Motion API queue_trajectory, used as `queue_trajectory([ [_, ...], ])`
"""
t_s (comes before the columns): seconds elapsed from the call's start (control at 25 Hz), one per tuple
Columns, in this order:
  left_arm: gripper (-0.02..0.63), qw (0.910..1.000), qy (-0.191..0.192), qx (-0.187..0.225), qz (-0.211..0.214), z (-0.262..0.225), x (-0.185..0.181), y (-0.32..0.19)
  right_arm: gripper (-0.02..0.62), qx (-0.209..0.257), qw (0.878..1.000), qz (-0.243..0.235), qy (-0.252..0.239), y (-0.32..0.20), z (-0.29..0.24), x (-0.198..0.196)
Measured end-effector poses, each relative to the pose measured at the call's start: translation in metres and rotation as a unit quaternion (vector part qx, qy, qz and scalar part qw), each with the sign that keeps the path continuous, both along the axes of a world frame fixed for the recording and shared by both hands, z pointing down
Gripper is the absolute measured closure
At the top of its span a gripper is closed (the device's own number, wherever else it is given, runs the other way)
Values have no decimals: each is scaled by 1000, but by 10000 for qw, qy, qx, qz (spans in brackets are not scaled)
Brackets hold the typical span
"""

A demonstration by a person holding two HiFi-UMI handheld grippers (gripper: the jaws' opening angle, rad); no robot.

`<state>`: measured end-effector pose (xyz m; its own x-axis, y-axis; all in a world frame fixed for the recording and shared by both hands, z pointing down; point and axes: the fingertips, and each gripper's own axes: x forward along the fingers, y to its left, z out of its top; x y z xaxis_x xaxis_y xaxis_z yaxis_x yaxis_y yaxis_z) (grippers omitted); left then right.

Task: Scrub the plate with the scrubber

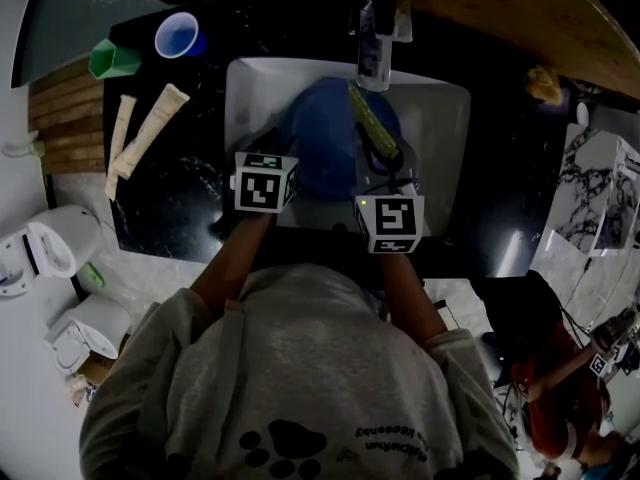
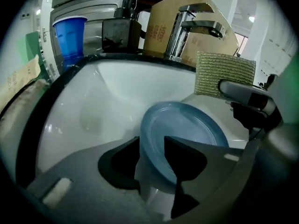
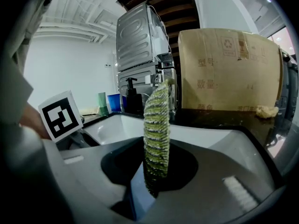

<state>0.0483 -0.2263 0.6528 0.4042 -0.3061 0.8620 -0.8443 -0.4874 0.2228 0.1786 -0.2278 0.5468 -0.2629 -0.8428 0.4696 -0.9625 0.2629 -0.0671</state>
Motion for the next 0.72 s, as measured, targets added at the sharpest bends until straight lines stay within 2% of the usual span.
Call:
queue_trajectory([
  [0.28,434,9990,-45,-294,-326,10,-1,5,528,12,10000,6,-58,2,0,-2],
  [0.48,436,9955,-6,-680,-664,22,-4,11,528,83,9998,83,-134,1,-5,0],
  [0.72,437,9921,-71,-988,-763,33,-2,21,528,114,9995,277,-135,5,-10,5],
])
